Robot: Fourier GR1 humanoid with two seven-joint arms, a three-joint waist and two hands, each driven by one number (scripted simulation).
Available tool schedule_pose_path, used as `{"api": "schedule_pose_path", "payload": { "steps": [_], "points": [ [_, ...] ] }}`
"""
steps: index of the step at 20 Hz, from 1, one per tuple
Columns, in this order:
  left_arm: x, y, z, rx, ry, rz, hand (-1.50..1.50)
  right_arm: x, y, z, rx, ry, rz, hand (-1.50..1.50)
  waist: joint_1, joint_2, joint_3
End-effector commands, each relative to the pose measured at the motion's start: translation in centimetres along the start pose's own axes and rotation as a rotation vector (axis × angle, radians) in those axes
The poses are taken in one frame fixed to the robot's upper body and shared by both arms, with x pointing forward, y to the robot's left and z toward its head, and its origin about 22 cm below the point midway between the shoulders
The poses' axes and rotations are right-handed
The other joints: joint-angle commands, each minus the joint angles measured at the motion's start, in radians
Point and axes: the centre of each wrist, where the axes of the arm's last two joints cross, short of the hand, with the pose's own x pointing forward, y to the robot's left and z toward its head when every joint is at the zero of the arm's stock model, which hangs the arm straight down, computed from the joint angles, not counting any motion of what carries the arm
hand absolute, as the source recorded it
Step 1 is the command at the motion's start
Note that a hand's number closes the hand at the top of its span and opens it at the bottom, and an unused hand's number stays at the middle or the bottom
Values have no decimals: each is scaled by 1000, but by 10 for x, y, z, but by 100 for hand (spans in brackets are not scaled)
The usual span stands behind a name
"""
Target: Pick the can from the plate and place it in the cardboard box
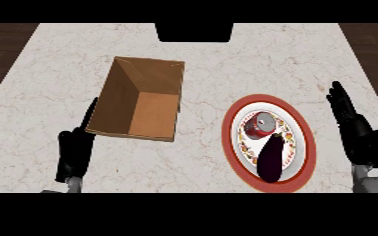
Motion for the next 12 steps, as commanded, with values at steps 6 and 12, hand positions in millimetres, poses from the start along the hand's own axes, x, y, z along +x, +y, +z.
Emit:
{"api": "schedule_pose_path", "payload": {
  "steps": [6,12],
  "points": [
    [27,99,-29,230,-120,-330,0,39,55,-26,502,-208,-300,-150,16,3,-3],
    [24,89,-33,181,-73,-315,0,-20,21,-11,514,-364,23,-150,0,6,-2]
  ]
}}
